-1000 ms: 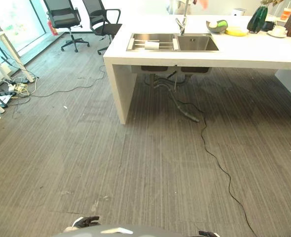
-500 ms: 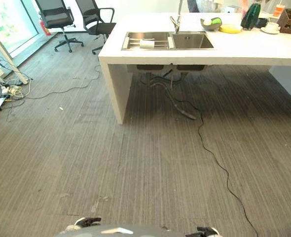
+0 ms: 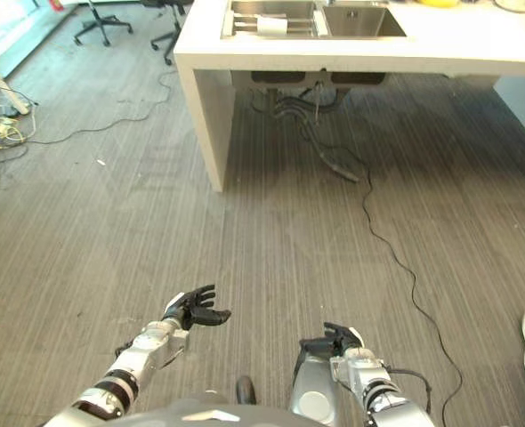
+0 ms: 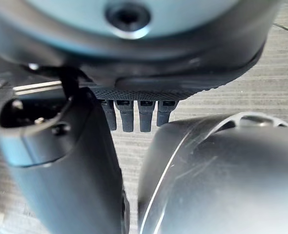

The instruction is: Place the dishes in the dishwasher.

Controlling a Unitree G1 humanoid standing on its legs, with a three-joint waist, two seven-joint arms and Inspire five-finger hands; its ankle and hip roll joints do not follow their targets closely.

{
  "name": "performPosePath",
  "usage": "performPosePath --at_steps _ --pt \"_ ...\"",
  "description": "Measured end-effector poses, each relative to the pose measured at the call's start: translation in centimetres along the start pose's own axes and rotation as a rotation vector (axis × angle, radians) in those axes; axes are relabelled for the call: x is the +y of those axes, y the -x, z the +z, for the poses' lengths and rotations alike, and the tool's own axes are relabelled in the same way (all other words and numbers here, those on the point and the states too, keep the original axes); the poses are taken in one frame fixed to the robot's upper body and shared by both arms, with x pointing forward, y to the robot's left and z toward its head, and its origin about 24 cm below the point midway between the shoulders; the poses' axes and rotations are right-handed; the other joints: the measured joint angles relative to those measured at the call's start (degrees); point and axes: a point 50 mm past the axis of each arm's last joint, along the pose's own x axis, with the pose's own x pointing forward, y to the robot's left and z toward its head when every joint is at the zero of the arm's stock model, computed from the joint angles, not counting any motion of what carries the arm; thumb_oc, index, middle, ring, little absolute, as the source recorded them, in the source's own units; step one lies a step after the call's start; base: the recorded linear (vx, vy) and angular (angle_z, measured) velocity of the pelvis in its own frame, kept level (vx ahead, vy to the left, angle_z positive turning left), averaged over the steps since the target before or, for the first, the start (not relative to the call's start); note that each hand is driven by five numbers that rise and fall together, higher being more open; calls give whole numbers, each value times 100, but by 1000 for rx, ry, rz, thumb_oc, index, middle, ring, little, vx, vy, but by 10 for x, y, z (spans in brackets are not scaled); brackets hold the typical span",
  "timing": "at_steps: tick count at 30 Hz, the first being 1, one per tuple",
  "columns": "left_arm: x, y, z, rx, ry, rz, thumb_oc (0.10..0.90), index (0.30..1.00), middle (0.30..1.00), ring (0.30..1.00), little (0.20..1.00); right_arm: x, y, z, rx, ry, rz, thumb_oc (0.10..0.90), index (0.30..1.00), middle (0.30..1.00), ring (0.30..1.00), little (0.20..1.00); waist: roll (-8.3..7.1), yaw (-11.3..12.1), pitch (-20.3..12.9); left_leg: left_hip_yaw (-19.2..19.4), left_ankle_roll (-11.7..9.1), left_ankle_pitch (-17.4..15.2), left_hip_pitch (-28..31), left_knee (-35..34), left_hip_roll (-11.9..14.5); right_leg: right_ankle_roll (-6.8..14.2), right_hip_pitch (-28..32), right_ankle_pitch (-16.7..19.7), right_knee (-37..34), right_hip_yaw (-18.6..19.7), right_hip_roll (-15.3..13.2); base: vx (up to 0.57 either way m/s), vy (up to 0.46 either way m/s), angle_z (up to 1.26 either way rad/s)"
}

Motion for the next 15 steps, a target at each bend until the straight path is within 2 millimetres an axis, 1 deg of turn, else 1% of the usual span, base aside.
performPosePath --at_steps 1,2,3,4,5,6,7,8,9,10,11,12,13,14,15 --pt "4 -3 9 -21 -1 8 800 900 900 900 900 -4 1 -3 4 -9 -8 800 900 900 900 900 -41 -95 25 -200 -26 5 -51 -50 -5 26 155 120 -1572 -14 163 443 -150 80" --pt "5 -4 11 -23 22 15 800 900 900 900 900 -6 2 -15 59 -30 -17 800 900 900 900 900 -163 -143 -7 -373 -66 -45 45 -94 -103 7 254 326 -2592 -5 177 576 -198 84" --pt "5 -4 8 -16 39 22 800 900 900 900 900 -6 4 -28 111 -35 -23 800 900 900 900 900 -249 -138 -43 -471 -103 -163 182 -113 -170 -41 285 541 -3091 30 129 584 -224 74" --pt "7 -2 3 -5 45 29 800 900 900 900 900 -6 6 -38 140 -48 -23 800 900 900 900 900 -299 -154 -67 -593 -141 -299 293 -101 -236 -27 301 738 -3291 59 81 573 -268 66" --pt "8 0 -2 9 48 32 800 900 900 900 900 -6 8 -45 153 -98 -30 800 900 900 900 900 -317 -200 -75 -757 -180 -462 407 -15 -269 -39 278 837 -3235 117 49 467 -257 76" --pt "7 2 -11 31 64 34 800 900 900 900 900 -7 10 -50 157 -130 -33 800 900 900 900 900 -247 -231 -155 -891 -198 -657 440 78 -213 -237 280 943 -2924 137 97 462 -297 71" --pt "7 7 -22 60 82 38 800 900 900 900 900 -8 11 -53 167 -134 -34 800 900 900 900 900 -127 -261 -297 -956 -308 -766 523 118 -65 -401 298 1011 -2596 94 280 454 -318 56" --pt "7 13 -36 95 101 44 800 900 900 900 900 -8 12 -58 186 -139 -33 800 900 900 900 900 1 -235 -432 -988 -377 -803 612 332 112 -684 476 957 -2457 47 560 290 -228 50" --pt "9 16 -43 114 116 52 800 900 900 900 900 -7 13 -64 214 -140 -31 800 900 900 900 900 -42 -228 -430 -989 -576 -923 488 1083 182 -971 706 1014 -2422 64 614 254 -233 53" --pt "10 19 -50 133 129 59 800 900 900 900 900 -7 15 -71 244 -139 -32 800 900 900 900 900 -89 -167 -451 -935 -643 -943 181 2097 257 -1300 913 1044 -2426 18 595 205 -253 36" --pt "9 24 -60 163 147 61 800 900 900 900 900 -12 16 -74 261 -129 -39 800 900 900 900 900 -23 -15 -584 -795 -760 -610 -138 2961 382 -1397 1176 875 -2478 -8 787 334 -371 0" --pt "10 27 -63 168 165 62 800 900 900 900 900 -15 15 -71 246 -113 -42 800 900 900 900 900 -25 79 -632 -821 -805 -177 -470 3582 473 -1517 1253 786 -2477 -18 848 345 -380 -23" --pt "11 27 -59 153 177 63 800 900 900 900 900 -16 15 -70 238 -105 -41 800 900 900 900 900 -33 107 -635 -852 -682 507 -917 4327 551 -1629 1377 710 -2562 -47 906 344 -310 -10" --pt "13 26 -52 122 185 64 800 900 900 900 900 -16 15 -68 230 -102 -41 800 900 900 900 900 -139 150 -587 -838 -668 1391 -1362 5069 625 -1719 1617 619 -2744 -74 948 498 -248 13" --pt "16 26 -41 78 171 55 800 900 900 900 900 -16 15 -68 235 -103 -42 800 900 900 900 900 -223 189 -536 -782 -669 1357 -1805 5804 797 -1841 1979 436 -2969 -53 1068 376 -122 16"
